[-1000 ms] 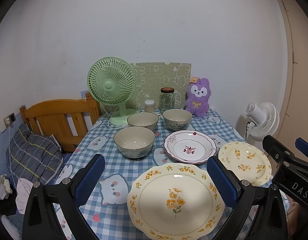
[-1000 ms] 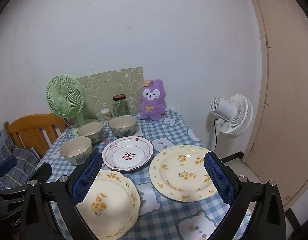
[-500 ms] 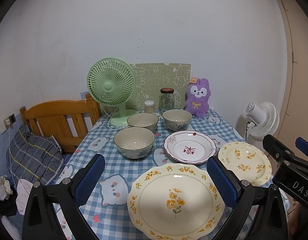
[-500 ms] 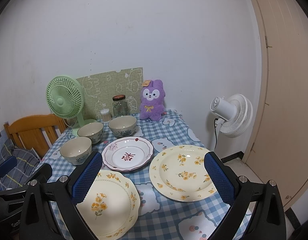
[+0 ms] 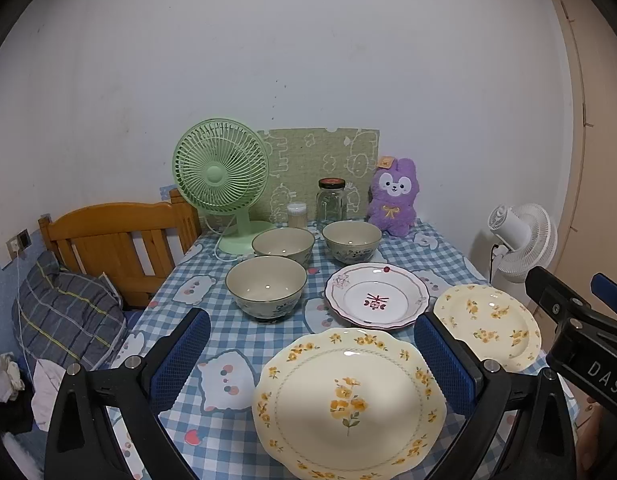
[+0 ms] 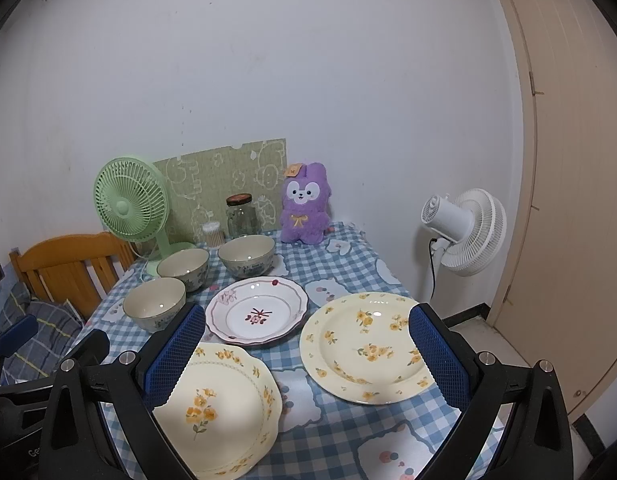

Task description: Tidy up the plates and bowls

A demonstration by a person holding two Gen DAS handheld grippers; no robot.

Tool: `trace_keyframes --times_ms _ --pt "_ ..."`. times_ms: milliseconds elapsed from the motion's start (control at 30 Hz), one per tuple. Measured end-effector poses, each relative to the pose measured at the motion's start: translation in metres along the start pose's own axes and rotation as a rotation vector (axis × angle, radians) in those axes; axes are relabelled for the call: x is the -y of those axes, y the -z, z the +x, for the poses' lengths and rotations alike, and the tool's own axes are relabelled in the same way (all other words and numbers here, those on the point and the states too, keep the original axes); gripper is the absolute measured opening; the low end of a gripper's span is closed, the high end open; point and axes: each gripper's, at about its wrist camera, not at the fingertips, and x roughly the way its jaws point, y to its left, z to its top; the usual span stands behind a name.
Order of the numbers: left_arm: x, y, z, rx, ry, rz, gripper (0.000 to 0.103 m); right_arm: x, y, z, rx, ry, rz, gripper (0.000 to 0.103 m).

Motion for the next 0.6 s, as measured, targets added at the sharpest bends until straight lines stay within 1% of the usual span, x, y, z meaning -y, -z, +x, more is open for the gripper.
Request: trace_keyframes --times_ms 600 --pt "0.003 0.000 -0.008 0.013 0.008 -0.006 0.103 0.000 -0.002 -0.012 0.023 -0.009 -0.001 0.102"
